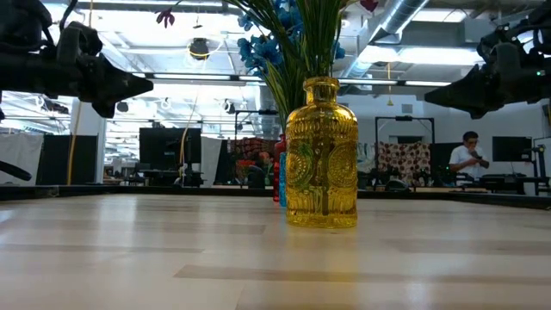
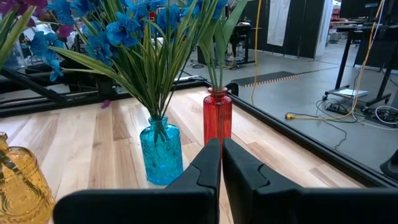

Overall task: Sort flowers into vase by color
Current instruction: Return to Home Position

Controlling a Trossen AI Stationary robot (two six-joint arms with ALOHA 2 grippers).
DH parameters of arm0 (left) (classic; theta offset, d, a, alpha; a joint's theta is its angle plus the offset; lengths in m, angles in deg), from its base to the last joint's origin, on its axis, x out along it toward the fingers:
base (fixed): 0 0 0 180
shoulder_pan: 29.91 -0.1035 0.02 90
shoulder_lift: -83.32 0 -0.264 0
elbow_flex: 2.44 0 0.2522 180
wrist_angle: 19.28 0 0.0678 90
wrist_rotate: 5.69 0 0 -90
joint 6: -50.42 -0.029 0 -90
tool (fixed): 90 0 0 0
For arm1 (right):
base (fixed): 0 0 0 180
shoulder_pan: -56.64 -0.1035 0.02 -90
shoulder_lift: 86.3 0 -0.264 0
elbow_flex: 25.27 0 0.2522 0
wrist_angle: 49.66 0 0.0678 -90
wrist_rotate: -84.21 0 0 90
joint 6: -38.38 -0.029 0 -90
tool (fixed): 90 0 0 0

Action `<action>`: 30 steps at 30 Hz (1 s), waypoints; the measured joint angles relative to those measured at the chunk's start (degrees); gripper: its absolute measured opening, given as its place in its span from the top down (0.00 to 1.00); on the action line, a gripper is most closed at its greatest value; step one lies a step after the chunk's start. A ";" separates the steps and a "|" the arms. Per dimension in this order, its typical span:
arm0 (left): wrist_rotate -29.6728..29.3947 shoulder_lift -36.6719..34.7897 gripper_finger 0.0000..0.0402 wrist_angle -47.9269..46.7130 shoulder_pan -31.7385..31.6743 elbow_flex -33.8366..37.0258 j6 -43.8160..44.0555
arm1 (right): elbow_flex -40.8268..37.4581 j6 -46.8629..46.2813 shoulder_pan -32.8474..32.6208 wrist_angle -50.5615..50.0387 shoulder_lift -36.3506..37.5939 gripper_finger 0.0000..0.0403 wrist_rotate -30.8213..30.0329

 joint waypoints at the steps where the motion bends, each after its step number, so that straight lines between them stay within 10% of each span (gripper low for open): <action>1: 0.00 0.00 0.98 -0.01 0.00 0.00 -0.01 | 0.00 0.00 0.00 0.00 0.00 0.89 0.00; 30: -0.02 0.00 0.98 0.01 0.00 0.00 0.29 | -0.02 0.00 0.00 0.00 0.00 0.89 -0.02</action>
